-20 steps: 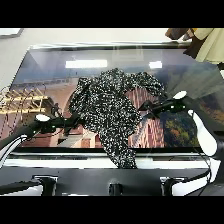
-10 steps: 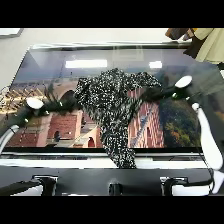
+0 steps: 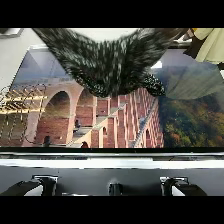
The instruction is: Fold the clothes and pants, and hang the long-sleeved shirts on hangers.
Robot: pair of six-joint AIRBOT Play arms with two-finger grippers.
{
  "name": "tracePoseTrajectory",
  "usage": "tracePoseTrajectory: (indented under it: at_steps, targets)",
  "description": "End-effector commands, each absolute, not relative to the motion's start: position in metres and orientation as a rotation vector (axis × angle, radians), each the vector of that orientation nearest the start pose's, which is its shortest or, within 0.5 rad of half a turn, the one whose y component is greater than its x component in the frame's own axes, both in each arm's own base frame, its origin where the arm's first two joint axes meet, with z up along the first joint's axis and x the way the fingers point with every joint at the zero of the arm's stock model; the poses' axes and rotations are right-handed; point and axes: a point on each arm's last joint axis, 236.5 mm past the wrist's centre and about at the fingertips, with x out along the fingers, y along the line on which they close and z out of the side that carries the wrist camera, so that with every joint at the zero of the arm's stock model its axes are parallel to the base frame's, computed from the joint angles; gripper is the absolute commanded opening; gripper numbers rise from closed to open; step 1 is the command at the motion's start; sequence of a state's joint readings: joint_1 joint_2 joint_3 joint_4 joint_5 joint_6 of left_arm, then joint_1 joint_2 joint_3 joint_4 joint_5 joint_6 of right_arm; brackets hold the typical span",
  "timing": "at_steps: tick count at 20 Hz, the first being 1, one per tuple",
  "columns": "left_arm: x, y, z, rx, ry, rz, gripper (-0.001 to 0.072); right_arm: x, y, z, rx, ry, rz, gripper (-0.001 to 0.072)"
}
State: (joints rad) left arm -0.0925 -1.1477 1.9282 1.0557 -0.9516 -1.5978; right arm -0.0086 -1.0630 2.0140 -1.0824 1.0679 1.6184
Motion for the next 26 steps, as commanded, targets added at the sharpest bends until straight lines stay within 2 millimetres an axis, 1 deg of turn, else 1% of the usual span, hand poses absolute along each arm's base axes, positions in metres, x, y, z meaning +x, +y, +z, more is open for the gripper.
tracePoseTrajectory:
  at_steps: [1, 2, 3, 4, 5, 6, 7, 8, 9, 10, 11, 13, 14, 15, 16, 17, 18, 19, 20, 21, 22, 23, 24, 25, 26]
  targets:
    - [0.313, -0.118, 0.535, -0.289, -0.019, -0.484, 0.0017, 0.231, 0.057, 0.579, 0.239, -0.188, 0.273, 0.0023]
    - [0.294, -0.115, 0.541, -0.275, -0.036, -0.481, 0.0017, 0.205, 0.052, 0.589, 0.245, -0.236, 0.256, 0.0023]
    - [0.279, -0.108, 0.546, -0.285, -0.049, -0.462, 0.0017, 0.183, 0.046, 0.597, 0.249, -0.277, 0.236, 0.0023]
    - [0.266, -0.101, 0.551, -0.298, -0.061, -0.437, 0.0017, 0.165, 0.04, 0.603, 0.26, -0.314, 0.214, 0.0023]
    - [0.256, -0.095, 0.555, -0.307, -0.076, -0.415, 0.0017, 0.153, 0.035, 0.608, 0.276, -0.34, 0.199, 0.0023]
    - [0.247, -0.09, 0.559, -0.309, -0.095, -0.402, 0.0017, 0.147, 0.032, 0.611, 0.289, -0.36, 0.191, 0.0023]
    - [0.241, -0.089, 0.561, -0.307, -0.106, -0.401, 0.0017, 0.146, 0.032, 0.614, 0.299, -0.372, 0.194, 0.0023]
    - [0.241, -0.089, 0.561, -0.306, -0.106, -0.399, 0.0017, 0.154, 0.031, 0.614, 0.308, -0.366, 0.194, 0.0023]
    - [0.248, -0.09, 0.558, -0.308, -0.094, -0.398, 0.0017, 0.169, 0.032, 0.61, 0.323, -0.34, 0.194, 0.0023]
    - [0.259, -0.09, 0.552, -0.311, -0.073, -0.394, 0.0017, 0.191, 0.032, 0.603, 0.346, -0.301, 0.193, 0.0023]
    - [0.275, -0.091, 0.543, -0.316, -0.047, -0.388, 0.0017, 0.221, 0.034, 0.593, 0.374, -0.248, 0.196, 0.0023]
    - [0.324, -0.093, 0.518, -0.31, 0.0, -0.367, 0.0017, 0.29, 0.036, 0.562, 0.384, -0.127, 0.184, 0.0023]
    - [0.356, -0.094, 0.504, -0.319, 0.017, -0.353, 0.0017, 0.327, 0.036, 0.541, 0.389, -0.062, 0.171, 0.0023]
    - [0.389, -0.094, 0.488, -0.334, 0.038, -0.339, 0.0017, 0.369, 0.035, 0.514, 0.395, 0.016, 0.156, 0.0023]
    - [0.426, -0.096, 0.465, -0.349, 0.072, -0.325, 0.0018, 0.407, 0.036, 0.484, 0.41, 0.091, 0.146, 0.0024]
    - [0.46, -0.101, 0.437, -0.364, 0.124, -0.318, 0.0018, 0.446, 0.039, 0.445, 0.44, 0.184, 0.137, 0.0024]
    - [0.494, -0.107, 0.4, -0.388, 0.199, -0.315, 0.0018, 0.479, 0.043, 0.407, 0.47, 0.269, 0.135, 0.0024]
    - [0.524, -0.113, 0.358, -0.411, 0.286, -0.313, 0.0018, 0.51, 0.046, 0.366, 0.491, 0.356, 0.129, 0.0024]
    - [0.55, -0.121, 0.308, -0.435, 0.388, -0.31, 0.0018, 0.536, 0.049, 0.323, 0.507, 0.44, 0.118, 0.0024]
    - [0.569, -0.127, 0.262, -0.456, 0.484, -0.305, 0.0018, 0.556, 0.049, 0.284, 0.515, 0.515, 0.103, 0.0024]
    - [0.583, -0.133, 0.212, -0.474, 0.589, -0.298, 0.0018, 0.574, 0.05, 0.241, 0.519, 0.596, 0.085, 0.0024]
    - [0.591, -0.137, 0.168, -0.507, 0.689, -0.283, 0.0018, 0.584, 0.05, 0.203, 0.521, 0.675, 0.068, 0.0024]
    - [0.593, -0.142, 0.122, -0.554, 0.804, -0.258, 0.0018, 0.59, 0.051, 0.162, 0.523, 0.768, 0.052, 0.0024]
    - [0.59, -0.145, 0.082, -0.592, 0.913, -0.23, 0.0018, 0.59, 0.052, 0.129, 0.532, 0.851, 0.033, 0.0024]
    - [0.584, -0.148, 0.051, -0.623, 1.006, -0.204, 0.0018, 0.586, 0.054, 0.098, 0.534, 0.938, 0.019, 0.0024]
